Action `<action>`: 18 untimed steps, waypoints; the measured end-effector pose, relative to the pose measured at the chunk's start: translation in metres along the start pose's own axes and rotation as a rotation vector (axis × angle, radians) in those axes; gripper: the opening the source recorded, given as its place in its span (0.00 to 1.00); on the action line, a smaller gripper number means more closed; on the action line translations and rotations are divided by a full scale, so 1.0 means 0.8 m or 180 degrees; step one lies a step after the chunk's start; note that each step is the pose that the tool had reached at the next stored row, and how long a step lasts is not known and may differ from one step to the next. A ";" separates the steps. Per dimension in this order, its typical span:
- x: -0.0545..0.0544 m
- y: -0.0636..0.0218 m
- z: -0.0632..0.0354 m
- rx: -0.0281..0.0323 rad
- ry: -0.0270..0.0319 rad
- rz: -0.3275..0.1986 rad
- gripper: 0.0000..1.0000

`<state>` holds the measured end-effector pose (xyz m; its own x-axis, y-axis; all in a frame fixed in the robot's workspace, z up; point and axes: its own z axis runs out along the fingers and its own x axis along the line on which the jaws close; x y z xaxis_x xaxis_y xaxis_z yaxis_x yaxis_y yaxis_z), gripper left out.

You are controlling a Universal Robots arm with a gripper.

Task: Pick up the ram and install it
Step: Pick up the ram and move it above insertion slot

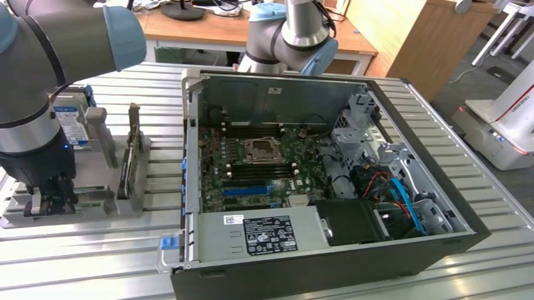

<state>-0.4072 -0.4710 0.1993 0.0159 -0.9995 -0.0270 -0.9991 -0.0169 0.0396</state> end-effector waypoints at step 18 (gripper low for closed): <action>0.000 0.000 -0.002 0.0000 0.0000 0.0000 0.22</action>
<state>-0.4072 -0.4710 0.2013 0.0159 -0.9995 -0.0270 -0.9991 -0.0169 0.0396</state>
